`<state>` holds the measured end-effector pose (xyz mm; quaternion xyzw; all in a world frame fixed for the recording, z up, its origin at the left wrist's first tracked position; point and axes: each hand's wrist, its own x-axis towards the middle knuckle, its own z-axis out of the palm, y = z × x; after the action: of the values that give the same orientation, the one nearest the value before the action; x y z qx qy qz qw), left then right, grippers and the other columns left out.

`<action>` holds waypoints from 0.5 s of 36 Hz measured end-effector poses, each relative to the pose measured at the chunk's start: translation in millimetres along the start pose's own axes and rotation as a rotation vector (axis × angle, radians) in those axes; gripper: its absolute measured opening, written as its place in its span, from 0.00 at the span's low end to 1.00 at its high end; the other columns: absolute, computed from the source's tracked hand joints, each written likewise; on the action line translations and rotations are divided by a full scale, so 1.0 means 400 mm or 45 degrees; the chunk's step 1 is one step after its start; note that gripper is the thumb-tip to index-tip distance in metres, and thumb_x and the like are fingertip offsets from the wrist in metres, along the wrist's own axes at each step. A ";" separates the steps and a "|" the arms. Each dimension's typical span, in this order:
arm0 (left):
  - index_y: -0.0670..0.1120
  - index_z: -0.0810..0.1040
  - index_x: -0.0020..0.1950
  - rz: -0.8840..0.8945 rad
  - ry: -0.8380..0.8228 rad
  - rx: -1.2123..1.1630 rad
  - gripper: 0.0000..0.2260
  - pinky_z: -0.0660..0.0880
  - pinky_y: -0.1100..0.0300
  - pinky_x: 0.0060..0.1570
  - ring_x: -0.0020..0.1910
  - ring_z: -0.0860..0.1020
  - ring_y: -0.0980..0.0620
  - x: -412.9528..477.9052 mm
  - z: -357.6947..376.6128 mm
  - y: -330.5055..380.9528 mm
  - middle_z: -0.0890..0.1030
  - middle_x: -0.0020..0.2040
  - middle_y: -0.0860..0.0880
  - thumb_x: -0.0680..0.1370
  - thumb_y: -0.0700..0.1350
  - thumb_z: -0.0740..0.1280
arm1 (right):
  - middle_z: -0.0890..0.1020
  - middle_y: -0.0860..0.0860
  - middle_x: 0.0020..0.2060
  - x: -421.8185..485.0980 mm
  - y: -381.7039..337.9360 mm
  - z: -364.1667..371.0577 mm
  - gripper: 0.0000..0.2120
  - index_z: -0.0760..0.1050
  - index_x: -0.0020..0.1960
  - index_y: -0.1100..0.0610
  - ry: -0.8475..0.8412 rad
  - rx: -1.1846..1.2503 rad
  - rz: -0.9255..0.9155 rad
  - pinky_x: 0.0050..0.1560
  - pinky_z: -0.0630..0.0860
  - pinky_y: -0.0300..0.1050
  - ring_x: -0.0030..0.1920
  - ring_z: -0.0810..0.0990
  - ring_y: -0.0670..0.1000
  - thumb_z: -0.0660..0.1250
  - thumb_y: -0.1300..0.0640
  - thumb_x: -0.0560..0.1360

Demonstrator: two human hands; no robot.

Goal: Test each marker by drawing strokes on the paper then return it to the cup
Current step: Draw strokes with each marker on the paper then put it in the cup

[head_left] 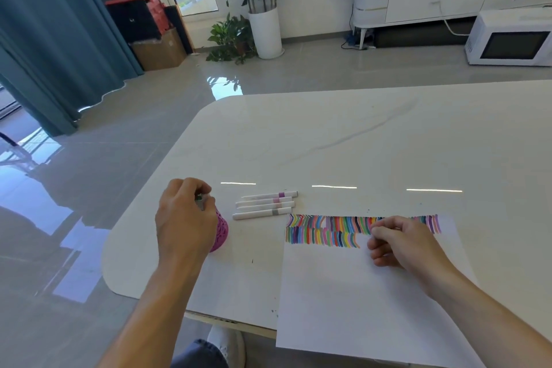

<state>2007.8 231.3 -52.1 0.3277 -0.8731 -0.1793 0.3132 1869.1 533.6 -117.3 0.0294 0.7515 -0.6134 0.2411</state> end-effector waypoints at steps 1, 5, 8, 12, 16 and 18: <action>0.49 0.80 0.51 0.011 0.005 -0.004 0.07 0.67 0.68 0.45 0.49 0.76 0.53 -0.001 0.002 0.001 0.77 0.51 0.54 0.76 0.38 0.70 | 0.85 0.58 0.32 0.000 0.000 0.000 0.04 0.80 0.50 0.66 0.000 -0.004 0.000 0.32 0.82 0.48 0.30 0.81 0.54 0.66 0.67 0.79; 0.49 0.79 0.54 0.110 0.049 0.000 0.11 0.70 0.60 0.49 0.54 0.74 0.53 -0.009 0.012 0.012 0.77 0.55 0.53 0.75 0.38 0.72 | 0.85 0.58 0.32 -0.001 0.000 0.000 0.04 0.80 0.50 0.66 0.001 -0.013 -0.004 0.31 0.81 0.46 0.29 0.81 0.54 0.66 0.67 0.78; 0.49 0.80 0.54 0.229 0.061 -0.008 0.12 0.68 0.61 0.46 0.52 0.68 0.61 -0.019 0.021 0.025 0.77 0.54 0.53 0.75 0.36 0.72 | 0.85 0.58 0.32 0.000 0.003 0.000 0.04 0.80 0.50 0.66 0.001 -0.020 -0.009 0.31 0.81 0.46 0.29 0.81 0.54 0.66 0.67 0.78; 0.47 0.81 0.54 0.406 -0.006 0.029 0.11 0.74 0.56 0.46 0.54 0.75 0.51 -0.034 0.044 0.045 0.78 0.53 0.52 0.74 0.36 0.72 | 0.85 0.58 0.32 0.003 0.006 0.001 0.05 0.80 0.48 0.66 0.002 -0.042 -0.008 0.33 0.82 0.47 0.30 0.82 0.54 0.66 0.67 0.78; 0.46 0.81 0.55 0.477 -0.187 0.033 0.11 0.71 0.59 0.52 0.54 0.76 0.50 -0.051 0.079 0.064 0.80 0.52 0.52 0.75 0.36 0.72 | 0.85 0.58 0.32 0.004 0.006 0.002 0.06 0.81 0.47 0.66 0.010 -0.055 -0.008 0.35 0.82 0.48 0.30 0.82 0.54 0.65 0.67 0.78; 0.47 0.81 0.56 0.446 -0.319 0.016 0.10 0.71 0.60 0.51 0.54 0.76 0.51 -0.059 0.097 0.067 0.80 0.53 0.53 0.78 0.36 0.68 | 0.85 0.58 0.33 0.003 0.006 0.002 0.06 0.81 0.47 0.65 0.013 -0.054 -0.006 0.35 0.83 0.48 0.30 0.83 0.54 0.65 0.67 0.78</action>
<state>1983.7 270.9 -76.9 0.1479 -0.9499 -0.1563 0.2265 1869.0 532.9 -119.9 0.0258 0.7656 -0.5977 0.2365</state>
